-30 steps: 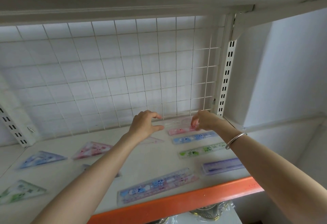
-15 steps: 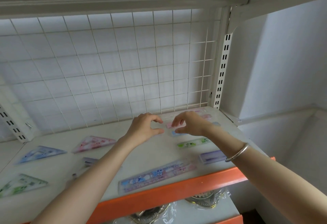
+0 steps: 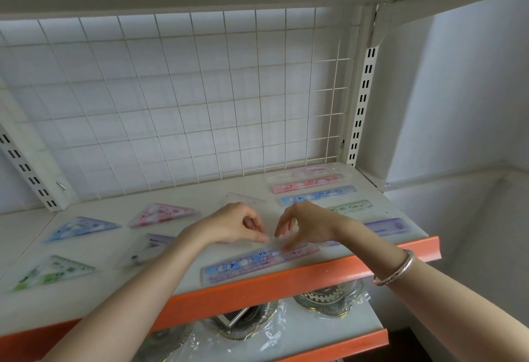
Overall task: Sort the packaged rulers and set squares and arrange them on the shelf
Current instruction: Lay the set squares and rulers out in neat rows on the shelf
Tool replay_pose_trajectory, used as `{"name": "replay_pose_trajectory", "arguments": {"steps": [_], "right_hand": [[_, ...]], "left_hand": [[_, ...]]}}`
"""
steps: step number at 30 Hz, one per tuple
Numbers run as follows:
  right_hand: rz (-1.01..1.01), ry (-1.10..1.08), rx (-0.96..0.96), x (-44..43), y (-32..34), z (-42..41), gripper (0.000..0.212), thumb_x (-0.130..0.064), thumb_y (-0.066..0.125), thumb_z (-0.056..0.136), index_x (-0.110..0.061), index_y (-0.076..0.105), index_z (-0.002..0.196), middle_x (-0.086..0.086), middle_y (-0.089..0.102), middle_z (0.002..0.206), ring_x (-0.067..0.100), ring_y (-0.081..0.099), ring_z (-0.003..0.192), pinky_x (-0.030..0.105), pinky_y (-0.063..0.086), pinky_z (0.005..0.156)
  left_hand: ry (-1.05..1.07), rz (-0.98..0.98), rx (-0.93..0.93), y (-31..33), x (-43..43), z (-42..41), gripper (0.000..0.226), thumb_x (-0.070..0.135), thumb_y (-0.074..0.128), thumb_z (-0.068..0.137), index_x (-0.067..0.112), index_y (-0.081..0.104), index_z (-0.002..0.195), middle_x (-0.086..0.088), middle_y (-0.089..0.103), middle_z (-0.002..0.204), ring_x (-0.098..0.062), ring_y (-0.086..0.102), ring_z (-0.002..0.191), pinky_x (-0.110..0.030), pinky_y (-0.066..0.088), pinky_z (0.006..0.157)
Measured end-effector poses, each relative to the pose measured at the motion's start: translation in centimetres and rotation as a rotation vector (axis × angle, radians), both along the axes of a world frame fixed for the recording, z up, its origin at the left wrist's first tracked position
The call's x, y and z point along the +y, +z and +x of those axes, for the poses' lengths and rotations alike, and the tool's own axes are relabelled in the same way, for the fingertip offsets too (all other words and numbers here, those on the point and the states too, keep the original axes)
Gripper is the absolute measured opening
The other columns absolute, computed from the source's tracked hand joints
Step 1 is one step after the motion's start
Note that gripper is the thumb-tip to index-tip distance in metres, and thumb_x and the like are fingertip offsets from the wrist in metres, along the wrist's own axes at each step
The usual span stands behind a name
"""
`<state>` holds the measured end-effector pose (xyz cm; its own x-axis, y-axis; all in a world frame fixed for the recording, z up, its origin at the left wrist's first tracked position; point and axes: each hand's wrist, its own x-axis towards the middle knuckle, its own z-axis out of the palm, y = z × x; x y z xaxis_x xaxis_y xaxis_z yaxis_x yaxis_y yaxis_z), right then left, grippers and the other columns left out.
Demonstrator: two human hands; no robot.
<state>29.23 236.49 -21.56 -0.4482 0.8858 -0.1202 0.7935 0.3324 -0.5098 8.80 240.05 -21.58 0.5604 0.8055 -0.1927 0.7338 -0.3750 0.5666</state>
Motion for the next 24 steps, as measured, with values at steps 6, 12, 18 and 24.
{"name": "replay_pose_trajectory", "arguments": {"steps": [6,12,18,24], "right_hand": [[-0.022,0.030,0.013,-1.0,-0.1,-0.4,0.025,-0.019,0.081,0.070,-0.013,0.074,0.093,0.000,0.070,0.090,0.000,0.056,0.075,0.013,0.045,0.070],[-0.036,0.016,-0.011,-1.7,-0.1,-0.8,0.022,-0.018,0.079,0.068,-0.014,0.071,0.089,-0.006,0.065,0.083,0.001,0.056,0.072,0.016,0.045,0.067],[-0.047,-0.003,0.033,-1.8,0.1,-1.1,0.024,-0.009,0.075,0.069,-0.024,0.058,0.077,-0.009,0.059,0.078,0.004,0.054,0.071,0.018,0.044,0.066],[-0.033,-0.015,0.025,-1.7,0.1,-1.2,0.024,-0.010,0.072,0.074,-0.018,0.062,0.094,-0.002,0.058,0.090,0.013,0.055,0.083,0.029,0.048,0.077]], "left_hand": [[-0.067,-0.065,0.110,0.3,-1.8,0.2,0.037,0.028,0.088,0.064,0.022,0.069,0.094,0.013,0.069,0.076,-0.006,0.063,0.076,-0.032,0.051,0.083],[-0.058,-0.110,0.158,0.6,-2.5,0.4,0.033,0.026,0.087,0.065,0.021,0.069,0.092,0.013,0.069,0.077,-0.006,0.063,0.073,-0.030,0.051,0.077],[-0.048,-0.128,0.167,0.9,-2.5,0.6,0.033,0.025,0.083,0.072,0.015,0.068,0.099,0.010,0.062,0.077,-0.005,0.055,0.068,-0.018,0.045,0.065],[-0.021,-0.026,0.266,0.9,-2.8,0.9,0.052,0.032,0.085,0.067,0.016,0.063,0.111,0.006,0.058,0.098,-0.012,0.054,0.088,-0.021,0.043,0.068]]}}
